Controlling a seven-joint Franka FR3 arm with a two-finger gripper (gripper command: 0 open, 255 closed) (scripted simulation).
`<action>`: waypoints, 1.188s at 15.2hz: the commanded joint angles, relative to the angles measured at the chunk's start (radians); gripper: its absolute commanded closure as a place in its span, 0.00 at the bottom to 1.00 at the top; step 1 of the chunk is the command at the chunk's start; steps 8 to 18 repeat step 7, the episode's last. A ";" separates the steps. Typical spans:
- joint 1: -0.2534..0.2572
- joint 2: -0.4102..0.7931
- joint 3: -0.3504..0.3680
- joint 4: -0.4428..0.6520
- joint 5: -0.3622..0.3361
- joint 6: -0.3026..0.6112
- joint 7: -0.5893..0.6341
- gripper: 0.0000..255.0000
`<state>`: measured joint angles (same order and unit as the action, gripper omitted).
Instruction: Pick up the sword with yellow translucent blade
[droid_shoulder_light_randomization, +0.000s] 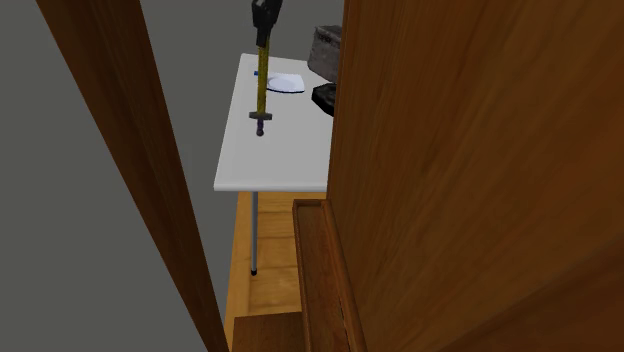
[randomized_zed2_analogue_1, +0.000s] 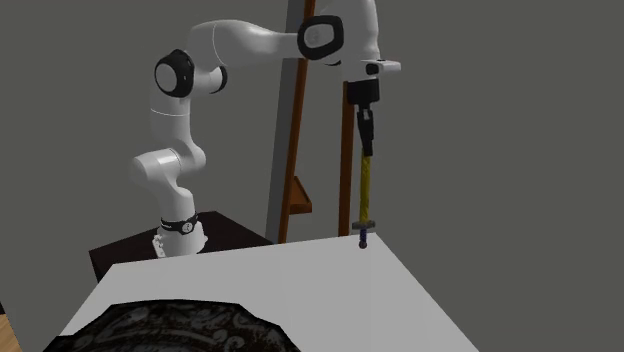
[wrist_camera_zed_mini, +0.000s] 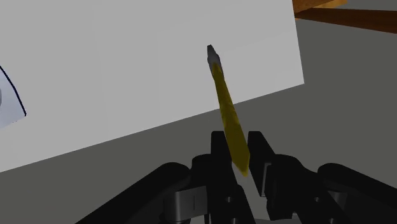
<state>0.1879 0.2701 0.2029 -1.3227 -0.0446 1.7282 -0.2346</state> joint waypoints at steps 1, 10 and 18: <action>0.004 0.009 0.001 0.039 -0.003 -0.030 0.004 1.00; 0.011 0.034 0.002 0.132 -0.008 -0.099 0.006 1.00; 0.011 0.034 0.002 0.132 -0.008 -0.099 0.006 1.00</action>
